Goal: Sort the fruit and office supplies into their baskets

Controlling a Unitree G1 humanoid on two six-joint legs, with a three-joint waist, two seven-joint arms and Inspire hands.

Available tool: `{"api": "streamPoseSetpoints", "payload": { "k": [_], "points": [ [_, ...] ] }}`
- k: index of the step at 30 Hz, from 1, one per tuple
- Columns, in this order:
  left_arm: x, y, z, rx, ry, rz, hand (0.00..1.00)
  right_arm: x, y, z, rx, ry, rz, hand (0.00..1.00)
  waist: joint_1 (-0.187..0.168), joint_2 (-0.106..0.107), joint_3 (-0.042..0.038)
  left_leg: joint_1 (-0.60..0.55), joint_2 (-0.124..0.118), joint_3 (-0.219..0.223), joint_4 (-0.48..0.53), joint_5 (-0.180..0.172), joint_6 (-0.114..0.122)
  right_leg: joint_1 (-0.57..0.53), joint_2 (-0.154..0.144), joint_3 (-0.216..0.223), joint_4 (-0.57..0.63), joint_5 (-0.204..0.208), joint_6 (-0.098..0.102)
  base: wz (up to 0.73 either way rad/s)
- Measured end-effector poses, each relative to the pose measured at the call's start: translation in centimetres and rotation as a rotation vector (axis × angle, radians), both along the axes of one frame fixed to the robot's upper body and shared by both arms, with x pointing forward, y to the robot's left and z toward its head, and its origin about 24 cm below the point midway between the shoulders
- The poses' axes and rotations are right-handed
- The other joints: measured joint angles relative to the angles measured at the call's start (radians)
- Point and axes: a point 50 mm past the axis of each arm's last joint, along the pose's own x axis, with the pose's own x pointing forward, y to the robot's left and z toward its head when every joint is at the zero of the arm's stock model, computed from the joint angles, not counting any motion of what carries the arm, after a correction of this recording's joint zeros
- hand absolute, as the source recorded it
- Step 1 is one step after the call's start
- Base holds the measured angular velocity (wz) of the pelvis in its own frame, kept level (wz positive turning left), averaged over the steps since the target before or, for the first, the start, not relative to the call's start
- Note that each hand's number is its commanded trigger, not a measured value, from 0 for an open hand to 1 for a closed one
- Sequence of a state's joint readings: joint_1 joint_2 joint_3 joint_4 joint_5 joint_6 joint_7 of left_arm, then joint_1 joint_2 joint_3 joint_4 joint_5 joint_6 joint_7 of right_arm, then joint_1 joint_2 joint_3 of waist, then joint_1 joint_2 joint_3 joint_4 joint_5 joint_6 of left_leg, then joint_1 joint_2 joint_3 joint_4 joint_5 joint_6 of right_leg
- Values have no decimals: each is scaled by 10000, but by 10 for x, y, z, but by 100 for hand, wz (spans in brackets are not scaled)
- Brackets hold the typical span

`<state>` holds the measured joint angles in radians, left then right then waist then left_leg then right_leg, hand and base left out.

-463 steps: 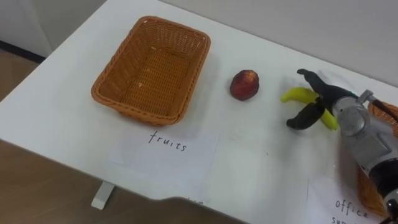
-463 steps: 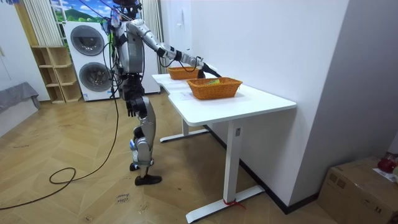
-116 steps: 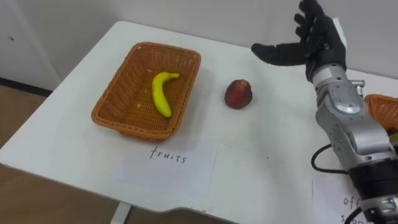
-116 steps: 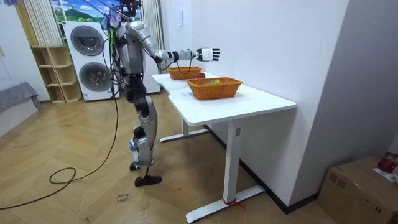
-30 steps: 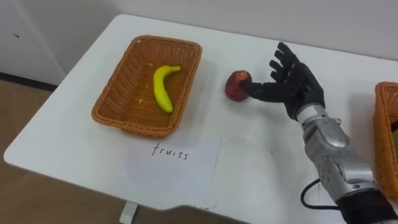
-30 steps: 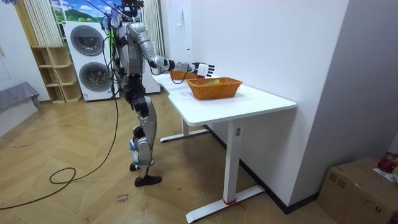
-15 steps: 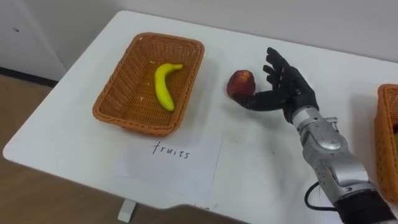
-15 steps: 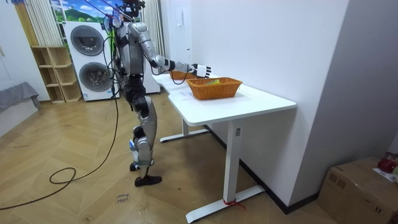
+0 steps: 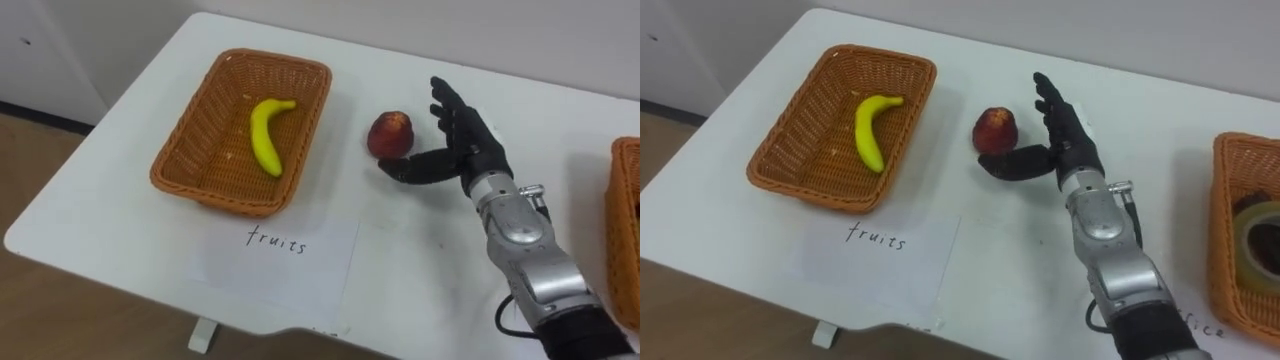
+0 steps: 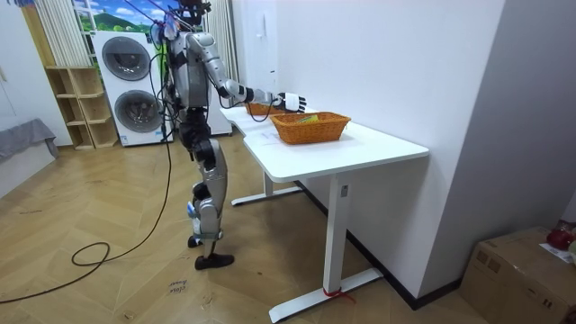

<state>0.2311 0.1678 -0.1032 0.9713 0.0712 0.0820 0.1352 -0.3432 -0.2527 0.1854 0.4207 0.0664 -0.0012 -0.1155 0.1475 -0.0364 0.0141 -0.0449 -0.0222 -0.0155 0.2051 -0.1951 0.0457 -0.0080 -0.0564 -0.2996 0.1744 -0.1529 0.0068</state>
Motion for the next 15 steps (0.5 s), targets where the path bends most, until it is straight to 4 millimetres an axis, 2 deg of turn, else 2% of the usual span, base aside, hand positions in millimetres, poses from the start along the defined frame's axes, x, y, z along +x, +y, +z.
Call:
{"api": "streamPoseSetpoints", "payload": {
  "k": [10,15],
  "points": [
    [4,0,1,47,-138,-15,0,3,-6,-5,-978,-54,-901,0,219,-57,4,-62,0,0,7,1,1,-51,-2,-8,1,0,0,0],
    [3,0,0,54,-49,-24,0,7,-2,1,-1594,-408,-871,0,298,-53,13,-151,-7,-26,62,2,2,-103,-9,-36,8,0,0,0]
  ]
}}
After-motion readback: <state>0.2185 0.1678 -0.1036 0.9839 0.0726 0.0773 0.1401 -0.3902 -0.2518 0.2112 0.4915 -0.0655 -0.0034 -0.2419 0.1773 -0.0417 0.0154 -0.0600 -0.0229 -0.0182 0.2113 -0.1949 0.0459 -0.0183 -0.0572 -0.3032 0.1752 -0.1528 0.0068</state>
